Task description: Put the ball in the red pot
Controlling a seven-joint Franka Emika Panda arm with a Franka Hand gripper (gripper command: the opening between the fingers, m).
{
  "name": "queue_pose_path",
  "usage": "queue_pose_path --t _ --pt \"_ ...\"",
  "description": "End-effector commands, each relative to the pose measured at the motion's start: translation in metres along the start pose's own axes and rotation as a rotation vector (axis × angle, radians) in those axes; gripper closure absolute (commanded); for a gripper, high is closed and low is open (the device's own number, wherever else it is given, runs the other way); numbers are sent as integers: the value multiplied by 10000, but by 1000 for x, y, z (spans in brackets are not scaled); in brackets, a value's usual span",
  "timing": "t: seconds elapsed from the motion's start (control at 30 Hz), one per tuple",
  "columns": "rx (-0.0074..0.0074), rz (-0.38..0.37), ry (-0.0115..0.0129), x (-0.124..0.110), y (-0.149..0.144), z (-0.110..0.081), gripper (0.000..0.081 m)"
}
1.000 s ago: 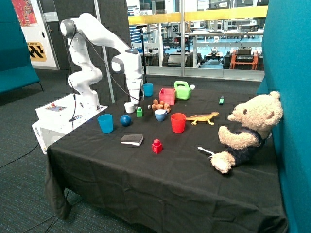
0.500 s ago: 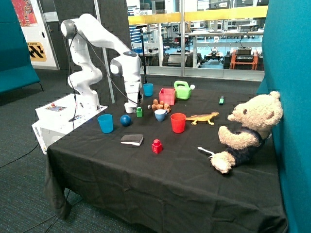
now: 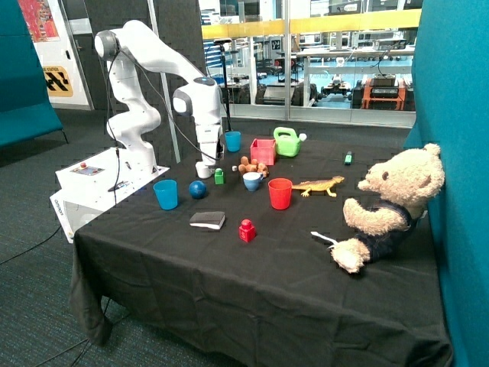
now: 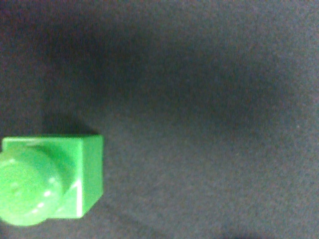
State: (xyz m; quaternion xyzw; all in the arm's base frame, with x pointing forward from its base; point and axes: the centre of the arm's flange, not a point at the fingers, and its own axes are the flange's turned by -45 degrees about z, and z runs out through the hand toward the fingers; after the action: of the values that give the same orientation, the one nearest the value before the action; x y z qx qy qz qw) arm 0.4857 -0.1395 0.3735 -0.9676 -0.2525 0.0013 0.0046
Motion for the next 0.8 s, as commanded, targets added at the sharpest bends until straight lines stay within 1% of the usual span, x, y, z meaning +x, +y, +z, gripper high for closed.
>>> queue_pose_path --t 0.0,0.23,0.33,0.47,0.63,0.77 --pt "-96 295 4 -16 -20 -11 0" --pt "-96 369 4 -41 -22 -12 7" --pt "-96 236 4 -48 -18 -12 2" --pt "-96 -9 2 -45 -5 -10 5" --pt "-96 -402 1 -33 22 -6 6" --pt "-96 -538 0 -31 32 0 5"
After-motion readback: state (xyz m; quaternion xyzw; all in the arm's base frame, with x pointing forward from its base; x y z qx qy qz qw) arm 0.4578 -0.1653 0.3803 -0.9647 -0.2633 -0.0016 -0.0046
